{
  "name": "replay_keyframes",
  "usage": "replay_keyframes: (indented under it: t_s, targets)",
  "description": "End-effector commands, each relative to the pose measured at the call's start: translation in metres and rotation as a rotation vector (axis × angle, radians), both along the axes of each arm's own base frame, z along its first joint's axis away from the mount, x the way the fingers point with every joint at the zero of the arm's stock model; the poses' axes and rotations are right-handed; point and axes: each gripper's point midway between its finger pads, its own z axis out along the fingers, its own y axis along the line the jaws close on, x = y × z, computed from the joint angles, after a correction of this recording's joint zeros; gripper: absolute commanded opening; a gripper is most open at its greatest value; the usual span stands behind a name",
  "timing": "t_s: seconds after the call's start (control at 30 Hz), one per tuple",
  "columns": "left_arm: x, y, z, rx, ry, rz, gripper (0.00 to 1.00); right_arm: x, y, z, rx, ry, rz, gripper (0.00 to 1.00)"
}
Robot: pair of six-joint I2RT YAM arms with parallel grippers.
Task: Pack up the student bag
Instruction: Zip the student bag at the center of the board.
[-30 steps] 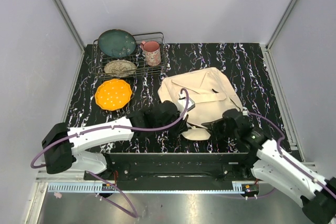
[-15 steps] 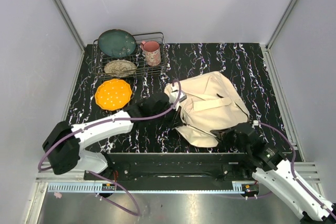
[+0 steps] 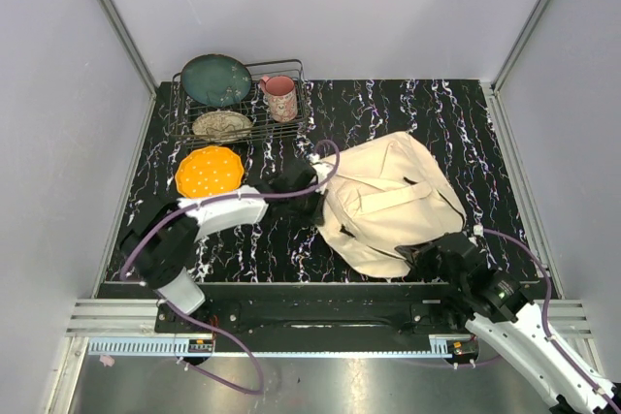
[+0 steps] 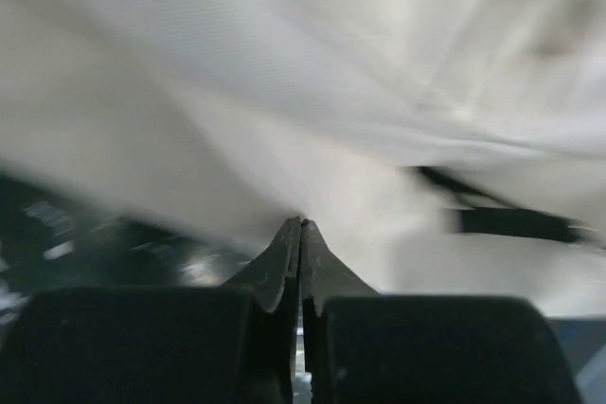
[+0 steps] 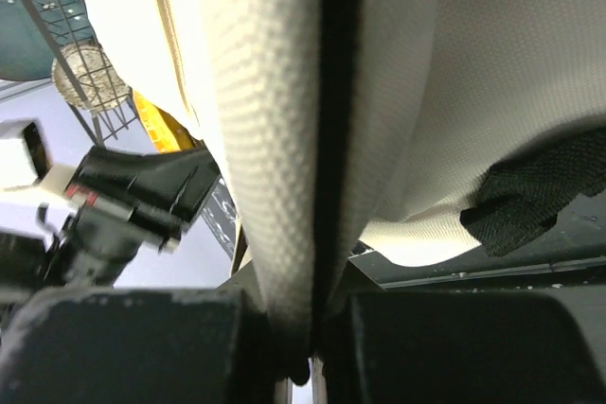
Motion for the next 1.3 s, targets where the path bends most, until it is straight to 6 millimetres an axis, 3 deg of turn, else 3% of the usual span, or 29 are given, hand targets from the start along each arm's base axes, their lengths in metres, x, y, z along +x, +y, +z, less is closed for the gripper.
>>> replay_keyframes:
  t_s: [0.0,0.1,0.2,0.27,0.33,0.37,0.43,0.5,0.53,0.63,0.7,0.77,0.87,0.97,1.0,1.07,1.13,1.17,1.23,1.27]
  targets:
    - [0.025,0.099,-0.069,0.412,0.046,0.197,0.0,0.008,-0.012,0.009,-0.063,-0.053,-0.037,0.0]
    - [0.02,0.089,-0.066,0.341,0.072,0.199,0.0,0.011,-0.009,0.017,-0.054,-0.076,-0.024,0.0]
    - [0.019,0.073,-0.038,0.193,0.033,0.197,0.0,0.013,-0.005,0.023,-0.061,-0.093,0.0,0.05]
    - [0.018,0.06,-0.005,0.068,-0.026,0.179,0.01,0.015,0.002,0.023,-0.056,-0.09,0.028,0.12]
    - [0.018,0.051,0.02,-0.02,-0.077,0.149,0.19,0.017,0.009,0.019,-0.051,-0.084,0.049,0.17]
    - [0.016,0.046,0.043,-0.083,-0.116,0.128,0.4,0.019,0.016,0.014,-0.046,-0.071,0.07,0.19]
    - [0.012,0.042,0.073,-0.152,-0.172,0.094,0.54,0.021,0.023,0.01,-0.032,-0.064,0.091,0.27]
    - [0.007,0.038,0.088,-0.188,-0.195,0.064,0.71,0.024,0.035,0.007,-0.011,-0.061,0.124,0.36]
    - [0.004,0.037,0.098,-0.212,-0.212,0.045,0.73,0.026,0.039,0.007,0.0,-0.065,0.135,0.38]
    - [-0.002,0.037,0.106,-0.24,-0.214,0.033,0.76,0.035,0.055,0.007,0.023,-0.074,0.168,0.39]
    - [-0.004,0.038,0.109,-0.252,-0.212,0.048,0.76,0.045,0.068,0.007,0.022,-0.076,0.197,0.31]
    - [-0.006,0.04,0.118,-0.274,-0.228,0.062,0.76,0.047,0.088,0.001,0.021,-0.05,0.275,0.25]
    - [-0.004,0.045,0.13,-0.28,-0.252,0.087,0.79,0.054,0.127,0.013,0.028,-0.085,0.362,0.22]
    - [-0.001,0.051,0.136,-0.25,-0.275,0.105,0.82,0.048,0.168,0.016,-0.011,-0.103,0.469,0.27]
    - [0.001,0.053,0.137,-0.237,-0.286,0.115,0.82,0.047,0.177,0.018,-0.019,-0.111,0.498,0.35]
    - [0.005,0.058,0.141,-0.22,-0.307,0.141,0.88,0.044,0.193,0.033,-0.059,-0.153,0.562,0.4]
    - [0.008,0.06,0.146,-0.213,-0.322,0.153,0.91,0.04,0.178,0.03,-0.171,-0.141,0.567,0.58]
    - [0.009,0.061,0.147,-0.205,-0.327,0.161,0.99,0.045,0.169,0.049,-0.186,-0.192,0.526,0.62]
    - [0.011,0.063,0.151,-0.195,-0.338,0.163,0.99,0.043,0.149,0.059,-0.227,-0.214,0.487,0.71]
    - [0.013,0.064,0.151,-0.187,-0.341,0.169,0.99,0.041,0.125,0.069,-0.254,-0.235,0.427,0.73]
